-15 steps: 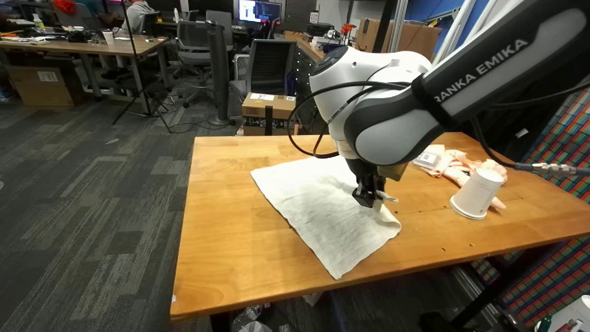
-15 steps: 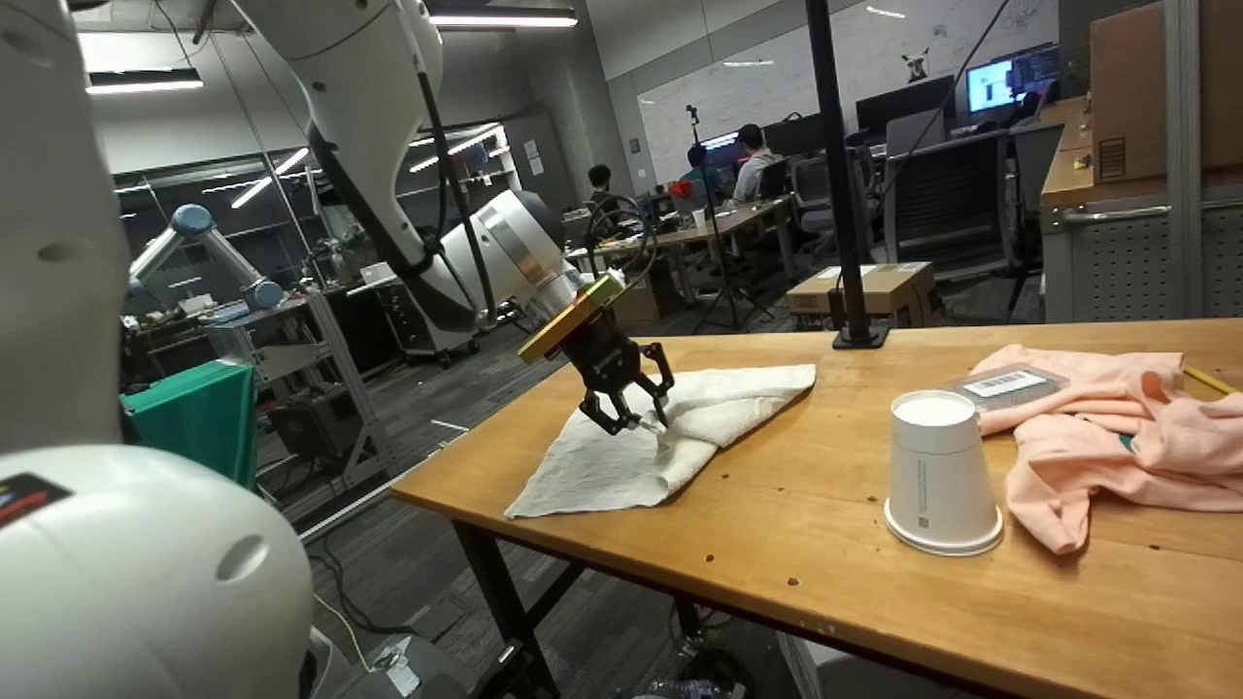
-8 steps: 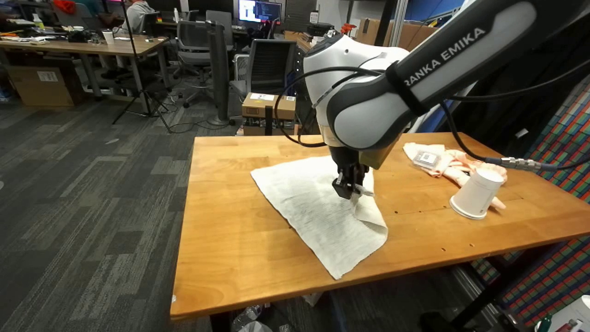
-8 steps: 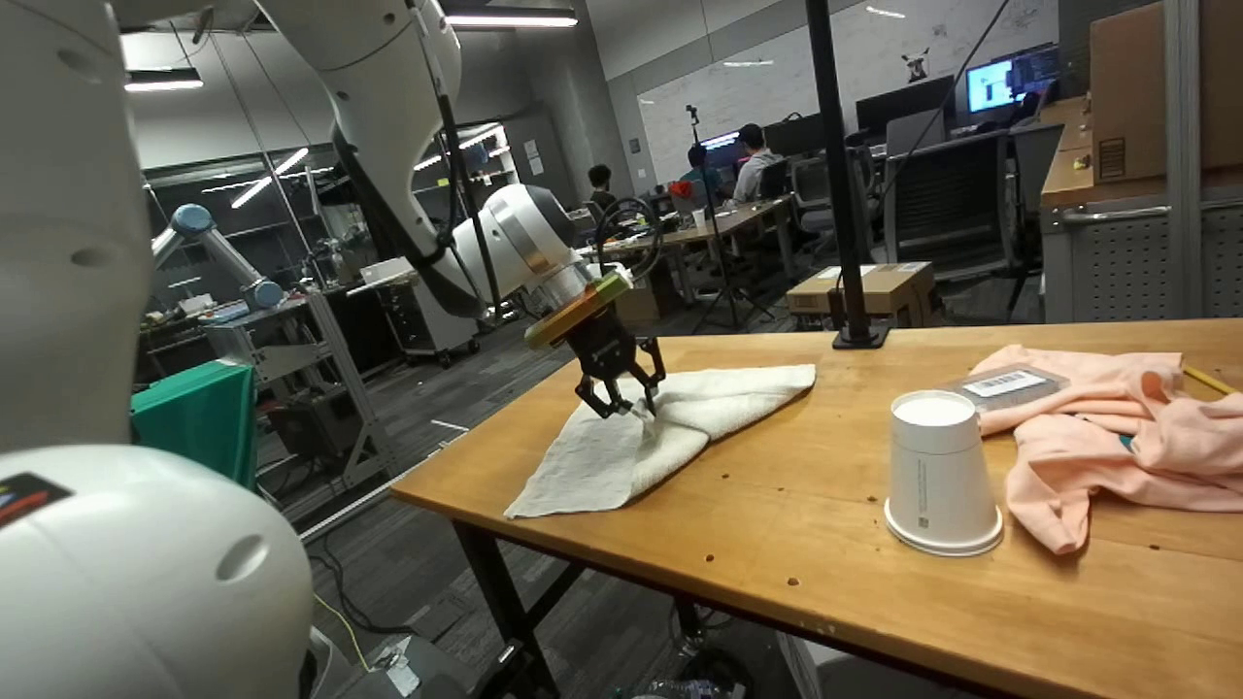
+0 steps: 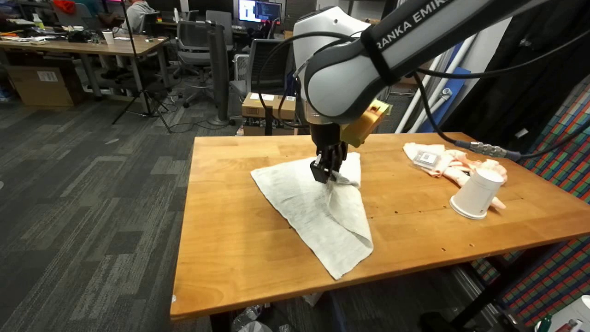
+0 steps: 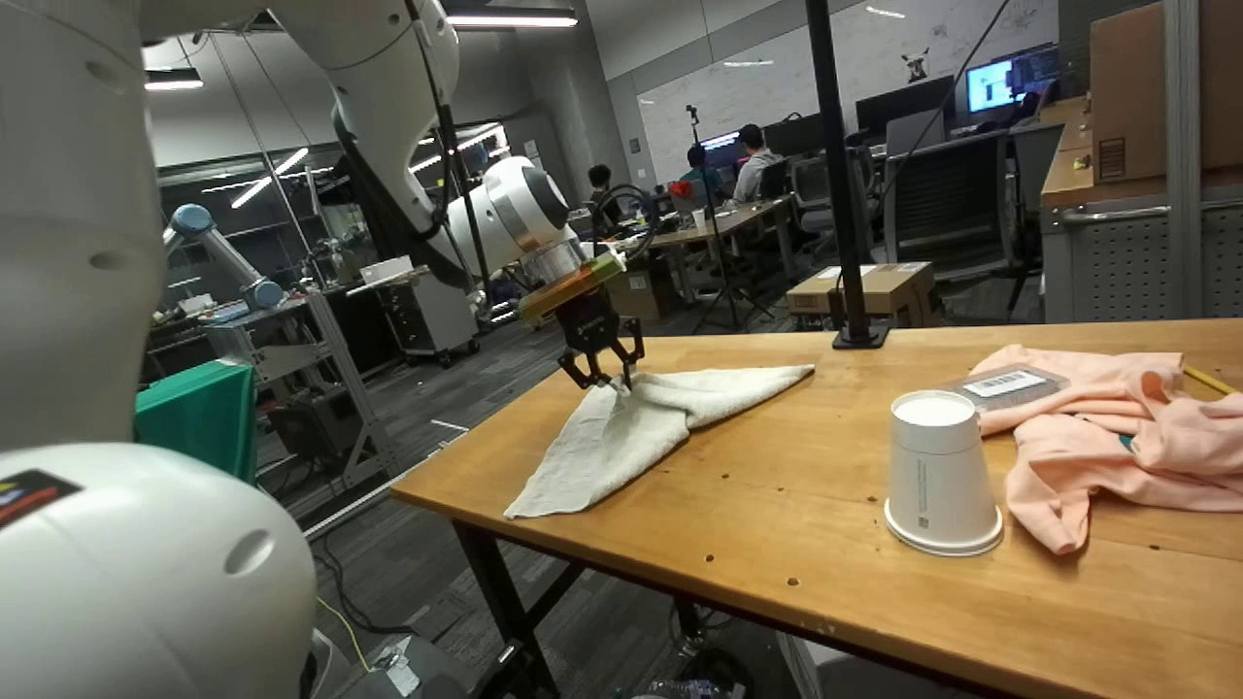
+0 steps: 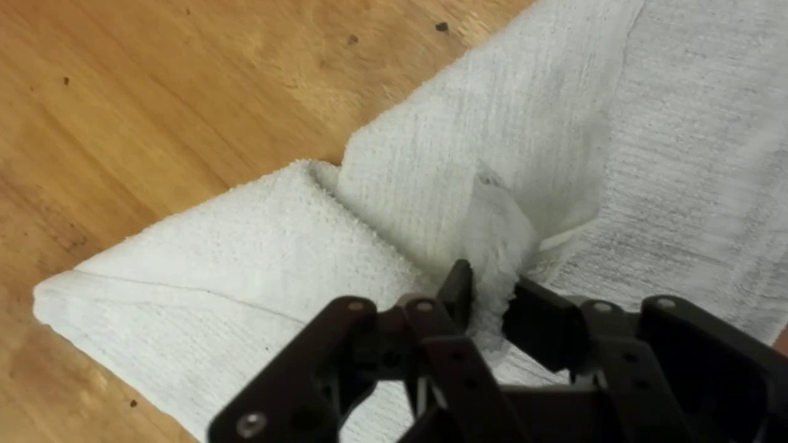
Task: Fold the cloth
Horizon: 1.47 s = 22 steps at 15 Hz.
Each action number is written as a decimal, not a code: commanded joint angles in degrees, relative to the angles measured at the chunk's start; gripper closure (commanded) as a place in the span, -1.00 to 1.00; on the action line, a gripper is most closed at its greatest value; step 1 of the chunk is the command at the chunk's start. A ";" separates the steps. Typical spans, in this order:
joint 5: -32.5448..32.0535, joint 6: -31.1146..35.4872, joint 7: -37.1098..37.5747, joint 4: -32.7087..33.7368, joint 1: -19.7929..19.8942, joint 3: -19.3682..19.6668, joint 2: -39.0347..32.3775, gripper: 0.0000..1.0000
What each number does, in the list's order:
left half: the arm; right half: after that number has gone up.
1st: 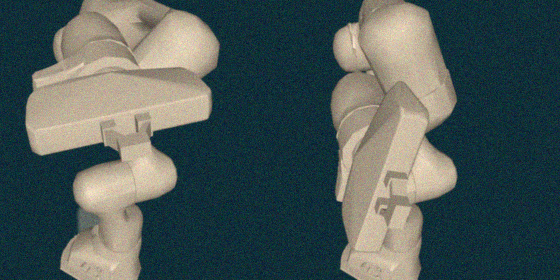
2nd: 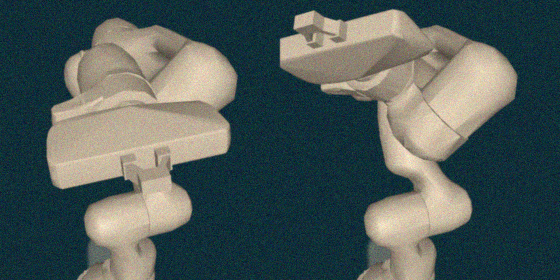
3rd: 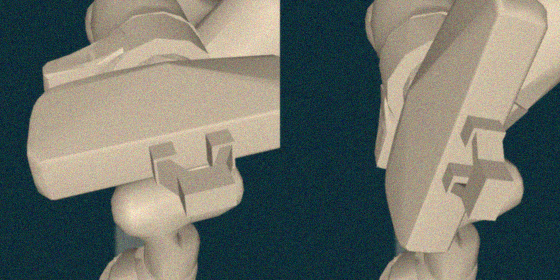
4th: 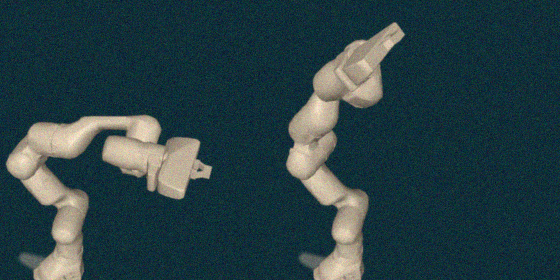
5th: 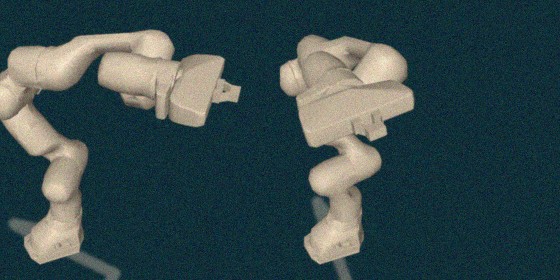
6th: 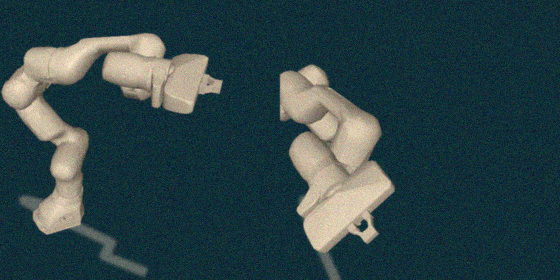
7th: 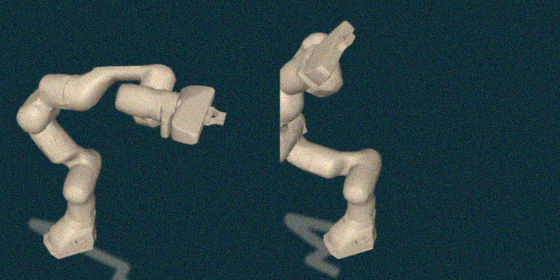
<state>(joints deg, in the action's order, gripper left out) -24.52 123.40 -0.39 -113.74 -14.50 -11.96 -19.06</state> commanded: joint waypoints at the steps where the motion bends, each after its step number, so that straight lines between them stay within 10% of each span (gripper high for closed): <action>1: 3.99 -1.20 -3.46 4.82 -0.98 -0.65 -3.44 0.85; 22: 6.48 -12.48 -9.65 36.12 -4.43 0.40 -20.04 0.85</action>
<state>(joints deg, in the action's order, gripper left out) -20.74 114.91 -7.33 -85.49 -18.33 -12.11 -34.56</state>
